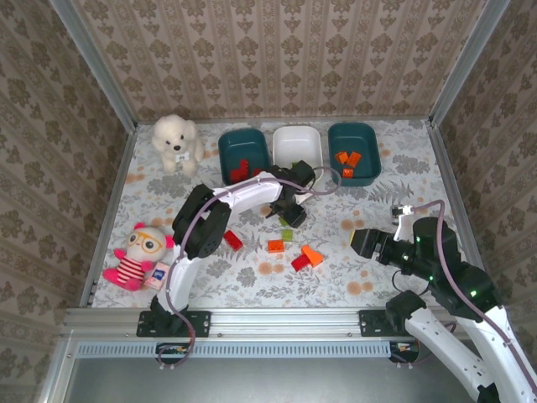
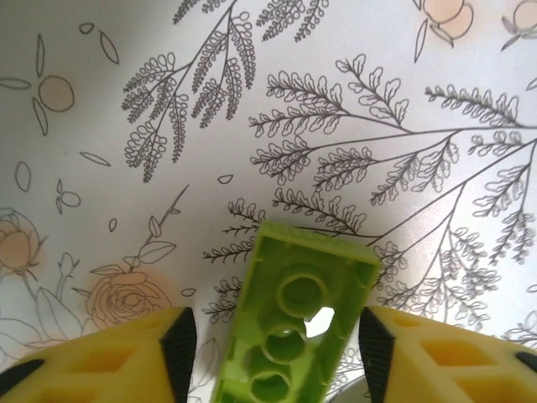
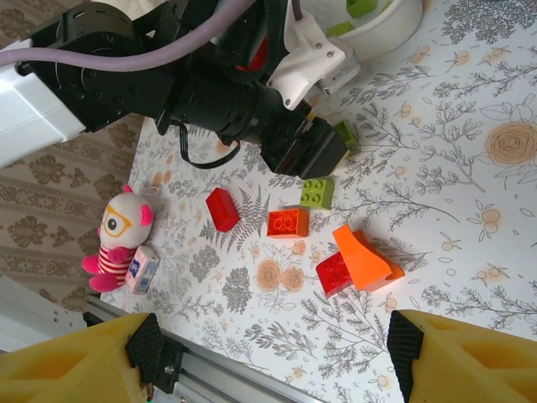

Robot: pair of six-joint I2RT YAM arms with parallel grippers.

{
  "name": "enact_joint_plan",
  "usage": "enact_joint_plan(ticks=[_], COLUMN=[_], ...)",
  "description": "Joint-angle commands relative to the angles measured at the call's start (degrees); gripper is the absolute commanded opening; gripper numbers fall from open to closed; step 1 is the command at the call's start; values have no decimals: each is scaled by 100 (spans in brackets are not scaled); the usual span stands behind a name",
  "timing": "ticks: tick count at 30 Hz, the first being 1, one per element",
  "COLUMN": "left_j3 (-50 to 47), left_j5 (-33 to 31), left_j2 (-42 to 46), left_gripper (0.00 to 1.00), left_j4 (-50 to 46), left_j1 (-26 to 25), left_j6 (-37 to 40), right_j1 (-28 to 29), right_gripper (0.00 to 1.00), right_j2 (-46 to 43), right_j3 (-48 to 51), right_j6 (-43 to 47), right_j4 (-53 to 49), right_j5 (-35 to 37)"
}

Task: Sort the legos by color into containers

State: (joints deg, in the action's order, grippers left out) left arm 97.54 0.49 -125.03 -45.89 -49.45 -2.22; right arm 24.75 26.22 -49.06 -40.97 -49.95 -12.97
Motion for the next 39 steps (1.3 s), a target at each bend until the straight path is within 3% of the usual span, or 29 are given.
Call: enact_joint_plan(ticks=[1, 5, 11, 19, 25, 31, 39], left_j3=[171, 193, 141, 381, 991, 2159, 4005], left_j5=[267, 373, 259, 123, 409, 816, 877], left_j2=[-232, -323, -231, 602, 945, 184, -1396], left_gripper=[47, 35, 27, 23, 22, 22, 21], left_j4=[-280, -291, -206, -127, 121, 400, 654], left_j1=[27, 36, 27, 40, 365, 923, 1393], left_j6=[-88, -177, -358, -844, -1462, -1987, -2462], right_j1=[8, 4, 3, 8, 8, -3, -14], right_gripper=[74, 74, 74, 74, 74, 74, 74], right_j2=[91, 188, 327, 478, 675, 1074, 1463], right_j3=[17, 37, 54, -64, -198, -311, -590], right_j6=[-74, -70, -36, 51, 89, -1, 90], right_j4=[71, 183, 309, 336, 426, 770, 912], right_j5=[-162, -184, -223, -216, -113, 55, 123])
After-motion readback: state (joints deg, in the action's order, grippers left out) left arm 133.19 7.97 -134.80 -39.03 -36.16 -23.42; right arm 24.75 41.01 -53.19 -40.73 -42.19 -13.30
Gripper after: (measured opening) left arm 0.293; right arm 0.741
